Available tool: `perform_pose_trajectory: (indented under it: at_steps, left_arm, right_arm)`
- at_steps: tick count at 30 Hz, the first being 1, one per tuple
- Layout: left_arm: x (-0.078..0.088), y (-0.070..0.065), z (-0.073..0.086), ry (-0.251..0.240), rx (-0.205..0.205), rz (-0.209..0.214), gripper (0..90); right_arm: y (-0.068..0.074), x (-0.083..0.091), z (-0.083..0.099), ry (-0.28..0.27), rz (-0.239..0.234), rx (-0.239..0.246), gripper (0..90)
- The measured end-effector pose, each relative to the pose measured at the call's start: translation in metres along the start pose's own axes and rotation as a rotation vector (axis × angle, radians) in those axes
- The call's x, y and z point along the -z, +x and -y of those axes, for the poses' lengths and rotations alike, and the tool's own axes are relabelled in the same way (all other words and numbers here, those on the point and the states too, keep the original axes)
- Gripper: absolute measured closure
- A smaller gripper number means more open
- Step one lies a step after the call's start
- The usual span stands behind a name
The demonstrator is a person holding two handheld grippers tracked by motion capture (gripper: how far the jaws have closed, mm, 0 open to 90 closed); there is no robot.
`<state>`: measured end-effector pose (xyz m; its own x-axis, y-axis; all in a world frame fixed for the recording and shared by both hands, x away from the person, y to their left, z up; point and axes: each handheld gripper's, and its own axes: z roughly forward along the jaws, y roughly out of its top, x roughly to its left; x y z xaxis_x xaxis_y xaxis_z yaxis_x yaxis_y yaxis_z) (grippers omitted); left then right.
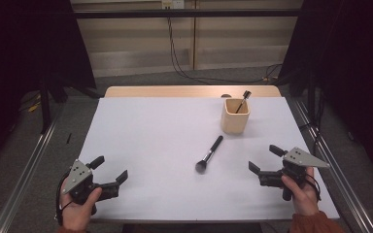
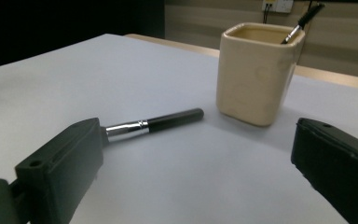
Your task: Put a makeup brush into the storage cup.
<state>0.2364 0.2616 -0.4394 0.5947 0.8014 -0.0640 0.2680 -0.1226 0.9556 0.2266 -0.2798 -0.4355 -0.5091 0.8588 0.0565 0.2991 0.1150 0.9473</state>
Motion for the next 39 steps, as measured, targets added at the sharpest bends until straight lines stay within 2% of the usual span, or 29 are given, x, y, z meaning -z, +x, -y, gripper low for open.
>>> perform_pose_trajectory:
  at_steps: [7, 13, 18, 21, 24, 26, 31, 34, 39]
  left_arm:
    - [0.000, 0.000, 0.000, 0.001, 0.001, -0.001, 4.1]
    - [0.000, 0.000, 0.000, 0.001, 0.003, 0.001, 4.1]
    - [0.000, 0.000, 0.000, 0.004, 0.004, -0.001, 4.1]
    - [0.000, 0.000, 0.000, 0.004, 0.001, -0.002, 4.1]
    - [0.000, 0.001, 0.000, 0.004, 0.001, -0.001, 4.1]
    - [0.000, 0.001, 0.000, 0.004, 0.002, 0.000, 4.1]
    - [0.000, 0.001, 0.000, 0.008, 0.001, -0.003, 4.1]
    - [0.000, 0.001, 0.000, 0.009, -0.002, -0.003, 4.1]
    - [0.000, 0.001, 0.001, 0.003, 0.005, -0.002, 4.1]
  right_arm:
    - [-0.001, -0.014, -0.014, -0.036, 0.022, 0.009, 1.9]
    - [-0.001, -0.027, -0.020, -0.028, 0.009, 0.021, 2.2]
    - [-0.003, -0.039, -0.029, -0.032, -0.011, 0.002, 2.0]
    - [-0.002, -0.047, -0.033, -0.022, -0.024, 0.018, 1.4]
    - [-0.003, -0.057, -0.037, -0.024, -0.024, 0.033, 1.4]
    - [-0.004, -0.063, -0.039, -0.027, -0.026, 0.024, 1.4]
    - [-0.006, -0.076, -0.045, -0.022, -0.031, 0.036, 1.4]
    - [-0.007, -0.084, -0.049, -0.035, -0.038, 0.015, 1.4]
    - [-0.007, -0.095, -0.056, -0.033, -0.043, 0.031, 1.4]
